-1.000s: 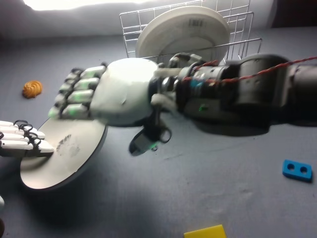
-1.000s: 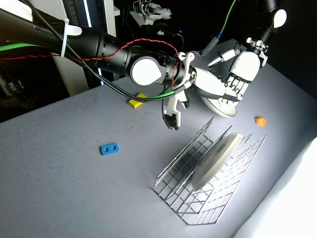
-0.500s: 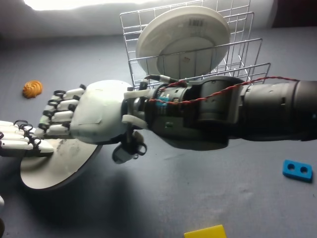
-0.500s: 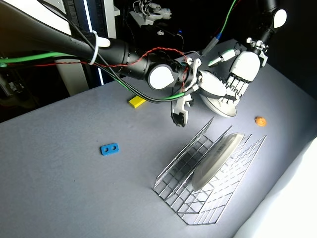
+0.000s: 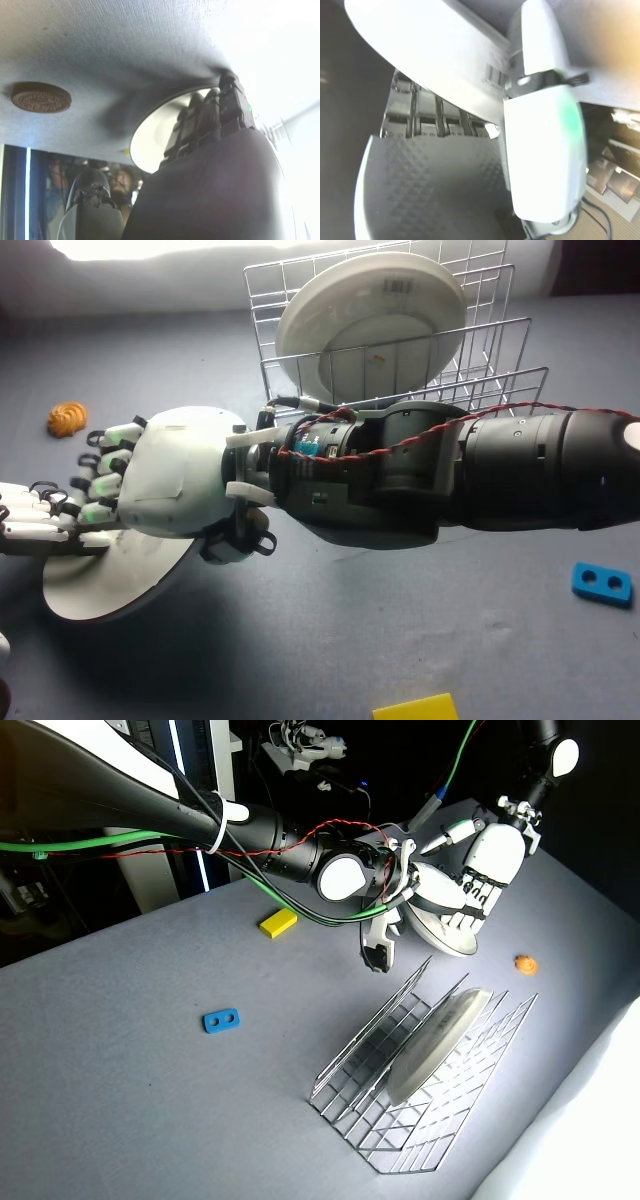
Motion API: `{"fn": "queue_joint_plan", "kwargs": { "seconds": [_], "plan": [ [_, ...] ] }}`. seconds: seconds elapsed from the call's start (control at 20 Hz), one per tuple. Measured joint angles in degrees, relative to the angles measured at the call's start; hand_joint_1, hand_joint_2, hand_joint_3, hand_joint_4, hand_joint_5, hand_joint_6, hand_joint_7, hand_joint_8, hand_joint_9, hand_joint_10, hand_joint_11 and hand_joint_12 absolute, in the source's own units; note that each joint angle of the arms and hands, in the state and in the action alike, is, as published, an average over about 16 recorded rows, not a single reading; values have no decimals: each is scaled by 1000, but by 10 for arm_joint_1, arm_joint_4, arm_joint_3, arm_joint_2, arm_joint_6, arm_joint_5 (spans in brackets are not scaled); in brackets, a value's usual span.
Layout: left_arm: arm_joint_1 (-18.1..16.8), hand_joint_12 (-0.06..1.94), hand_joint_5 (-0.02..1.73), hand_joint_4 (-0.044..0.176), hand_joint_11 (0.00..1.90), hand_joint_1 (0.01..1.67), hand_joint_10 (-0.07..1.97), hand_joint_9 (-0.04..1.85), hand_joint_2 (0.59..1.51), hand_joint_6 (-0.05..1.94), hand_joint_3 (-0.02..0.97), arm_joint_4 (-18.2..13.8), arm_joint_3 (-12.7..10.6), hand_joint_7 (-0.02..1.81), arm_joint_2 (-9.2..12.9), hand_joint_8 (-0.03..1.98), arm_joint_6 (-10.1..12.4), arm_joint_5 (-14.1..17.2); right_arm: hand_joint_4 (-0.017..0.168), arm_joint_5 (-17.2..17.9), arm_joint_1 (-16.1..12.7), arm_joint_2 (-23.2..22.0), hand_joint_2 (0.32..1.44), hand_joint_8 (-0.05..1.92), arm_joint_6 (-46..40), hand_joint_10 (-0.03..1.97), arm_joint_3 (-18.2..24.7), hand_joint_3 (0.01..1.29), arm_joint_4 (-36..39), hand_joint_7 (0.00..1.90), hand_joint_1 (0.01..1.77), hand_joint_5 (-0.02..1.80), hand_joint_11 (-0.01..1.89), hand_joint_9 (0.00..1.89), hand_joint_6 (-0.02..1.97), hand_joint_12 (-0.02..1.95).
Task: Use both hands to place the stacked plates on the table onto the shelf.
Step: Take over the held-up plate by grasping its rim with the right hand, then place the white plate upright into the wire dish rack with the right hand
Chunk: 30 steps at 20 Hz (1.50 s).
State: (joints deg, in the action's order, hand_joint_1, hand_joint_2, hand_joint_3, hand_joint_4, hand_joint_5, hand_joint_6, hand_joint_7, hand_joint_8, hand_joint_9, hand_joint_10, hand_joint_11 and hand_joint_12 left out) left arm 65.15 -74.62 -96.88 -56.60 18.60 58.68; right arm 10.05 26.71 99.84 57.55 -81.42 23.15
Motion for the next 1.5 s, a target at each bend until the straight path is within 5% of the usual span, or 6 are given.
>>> {"fn": "queue_joint_plan", "kwargs": {
  "seconds": [0.4,0.7,1.2,1.5],
  "plan": [
    [-6,-24,-14,-10,13,13,-57,-30,1025,-39,20,-7,0,5,0,-3,4,0,-6,18,1,2,994,306,11,32,-2,14,2,666,1250,586,549,797,348,946],
    [-45,-8,-12,-8,16,13,-56,-18,1026,-28,21,-38,-2,10,2,3,7,-2,-11,31,1,1,968,513,15,385,-2,13,2,861,1237,741,846,1034,584,953],
    [-174,17,4,-3,20,14,-56,9,1026,-1,21,-85,-19,15,19,12,26,6,-7,29,-2,-20,945,677,15,491,24,14,-1,915,1237,774,857,1109,685,994],
    [-238,17,15,-2,20,14,-56,16,1022,5,20,-94,-37,18,35,11,51,23,-1,15,-15,-60,947,734,14,140,74,14,-12,970,1233,823,830,1193,777,960]
  ]
}}
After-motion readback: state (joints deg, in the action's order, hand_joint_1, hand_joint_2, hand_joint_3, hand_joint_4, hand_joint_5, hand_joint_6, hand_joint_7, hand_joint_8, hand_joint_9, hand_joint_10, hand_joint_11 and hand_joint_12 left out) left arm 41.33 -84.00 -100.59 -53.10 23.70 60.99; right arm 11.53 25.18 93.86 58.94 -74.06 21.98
